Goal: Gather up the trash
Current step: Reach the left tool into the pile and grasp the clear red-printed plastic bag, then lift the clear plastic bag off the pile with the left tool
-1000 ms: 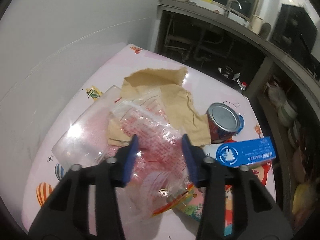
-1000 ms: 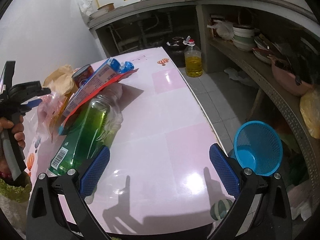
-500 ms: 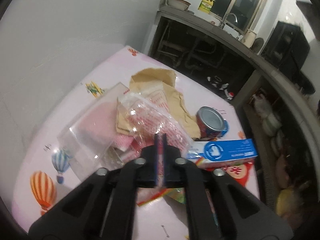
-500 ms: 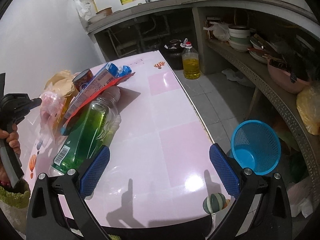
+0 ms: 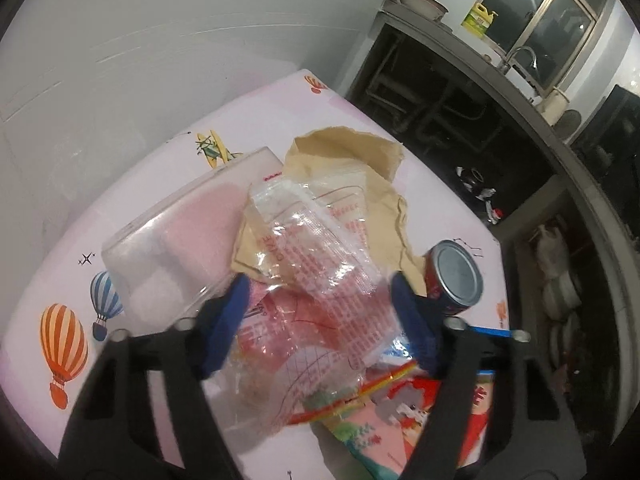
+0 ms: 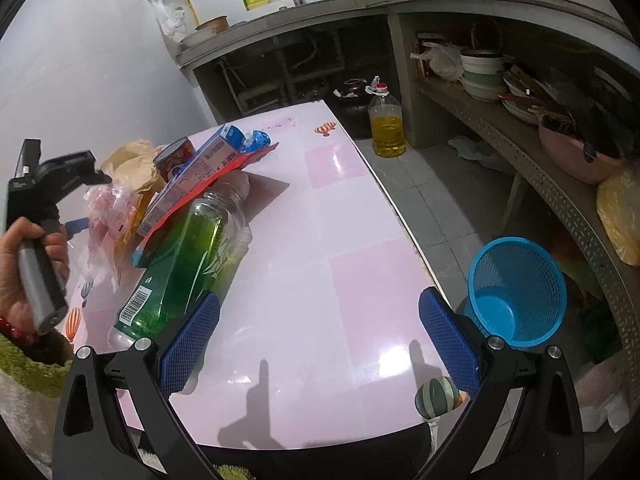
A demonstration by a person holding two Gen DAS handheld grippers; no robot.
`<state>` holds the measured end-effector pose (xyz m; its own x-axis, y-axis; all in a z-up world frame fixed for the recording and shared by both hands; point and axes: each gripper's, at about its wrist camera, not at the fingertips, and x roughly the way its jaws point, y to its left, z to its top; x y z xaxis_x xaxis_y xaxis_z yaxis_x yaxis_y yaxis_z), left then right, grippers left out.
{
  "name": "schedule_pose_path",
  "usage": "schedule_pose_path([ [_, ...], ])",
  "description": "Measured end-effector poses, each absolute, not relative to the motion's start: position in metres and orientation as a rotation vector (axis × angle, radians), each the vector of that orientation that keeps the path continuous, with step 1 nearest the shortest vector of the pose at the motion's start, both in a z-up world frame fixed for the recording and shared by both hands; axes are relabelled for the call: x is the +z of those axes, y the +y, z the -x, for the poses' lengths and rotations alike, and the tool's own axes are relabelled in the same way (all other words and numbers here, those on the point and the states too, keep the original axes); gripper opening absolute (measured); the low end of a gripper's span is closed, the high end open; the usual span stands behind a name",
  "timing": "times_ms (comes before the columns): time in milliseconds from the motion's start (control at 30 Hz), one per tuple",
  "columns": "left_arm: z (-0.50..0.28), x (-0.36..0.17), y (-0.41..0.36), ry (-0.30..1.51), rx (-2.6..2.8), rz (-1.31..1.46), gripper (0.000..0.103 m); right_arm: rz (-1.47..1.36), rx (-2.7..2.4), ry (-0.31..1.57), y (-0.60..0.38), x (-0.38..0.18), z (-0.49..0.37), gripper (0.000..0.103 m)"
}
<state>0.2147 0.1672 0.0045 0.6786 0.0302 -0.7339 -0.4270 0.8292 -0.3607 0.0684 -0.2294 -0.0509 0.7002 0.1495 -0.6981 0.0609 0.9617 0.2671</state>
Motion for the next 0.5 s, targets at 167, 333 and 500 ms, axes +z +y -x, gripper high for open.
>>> schedule_pose_path([
  [167,-0.214,-0.002,0.163,0.779,0.273,0.508,0.029,-0.286,0.045,0.805,-0.232,-0.053,-0.069,0.097],
  [333,-0.202,-0.008,0.173,0.774,0.222,0.551,0.006,-0.281,0.038,0.811,-0.232,-0.053,-0.07,0.097],
  [500,-0.185,-0.008,0.181,0.738,0.158,0.594,0.0,-0.264,0.036,0.817,-0.228,-0.051,-0.072,0.097],
])
